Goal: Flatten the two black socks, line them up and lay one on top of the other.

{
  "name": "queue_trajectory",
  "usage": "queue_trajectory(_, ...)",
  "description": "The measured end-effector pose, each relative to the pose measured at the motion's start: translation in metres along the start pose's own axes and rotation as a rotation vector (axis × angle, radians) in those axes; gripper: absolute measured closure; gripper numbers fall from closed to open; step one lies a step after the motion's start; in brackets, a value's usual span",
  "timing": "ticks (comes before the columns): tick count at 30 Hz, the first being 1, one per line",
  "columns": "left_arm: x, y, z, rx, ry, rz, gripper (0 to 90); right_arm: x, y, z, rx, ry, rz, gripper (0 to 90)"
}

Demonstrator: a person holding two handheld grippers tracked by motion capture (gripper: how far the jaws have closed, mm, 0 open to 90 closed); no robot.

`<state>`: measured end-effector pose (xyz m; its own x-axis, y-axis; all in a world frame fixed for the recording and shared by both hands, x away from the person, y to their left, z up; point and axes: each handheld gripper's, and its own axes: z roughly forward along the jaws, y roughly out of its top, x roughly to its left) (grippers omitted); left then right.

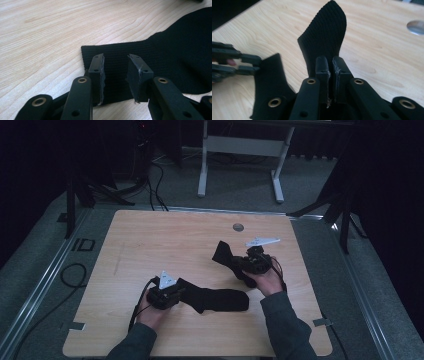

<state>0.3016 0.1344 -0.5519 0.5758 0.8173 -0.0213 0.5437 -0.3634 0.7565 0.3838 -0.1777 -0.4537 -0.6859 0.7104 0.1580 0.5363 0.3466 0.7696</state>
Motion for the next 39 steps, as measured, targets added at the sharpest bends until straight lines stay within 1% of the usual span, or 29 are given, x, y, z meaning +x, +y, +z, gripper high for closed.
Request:
queue_trajectory(3,0.0,0.0,0.001,0.0,0.0,-0.004,66.8,0.004,0.005,-0.01,-0.026,0.001,-0.015,84.4)
queue_trajectory(5,0.0,0.0,0.001,0.0,0.0,-0.003,66.7,0.005,0.006,-0.013,-0.035,0.001,-0.021,84.4)
queue_trajectory(6,0.0,0.0,0.001,0.001,0.0,-0.003,66.8,0.007,0.009,-0.019,-0.051,0.002,-0.029,84.4)
queue_trajectory(9,0.0,0.0,0.001,0.004,0.0,0.0,66.7,0.011,0.011,-0.026,-0.068,0.007,-0.038,84.4)
queue_trajectory(14,-0.001,-0.001,0.003,0.013,-0.001,-0.008,66.7,0.019,0.015,-0.036,-0.096,0.011,-0.058,84.4)
queue_trajectory(21,-0.001,-0.001,0.003,0.017,0.002,-0.003,66.8,0.031,0.015,-0.053,-0.138,0.051,-0.066,84.4)
queue_trajectory(26,-0.002,-0.001,0.003,0.018,0.002,-0.005,66.8,0.041,0.011,-0.059,-0.14,0.076,-0.067,84.4)
queue_trajectory(29,-0.002,-0.001,0.004,0.025,0.005,-0.006,66.9,0.049,0.008,-0.058,-0.14,0.094,-0.067,84.4)
queue_trajectory(32,-0.003,-0.002,0.005,0.033,0.006,-0.008,66.9,0.057,0.005,-0.052,-0.126,0.103,-0.072,84.4)
queue_trajectory(36,-0.007,-0.003,0.008,0.049,0.009,-0.018,67.9,0.065,-0.003,-0.034,-0.087,0.119,-0.055,84.4)
queue_trajectory(39,-0.01,-0.004,0.008,0.051,0.006,-0.02,68.4,0.068,-0.01,-0.019,-0.06,0.129,-0.035,84.4)
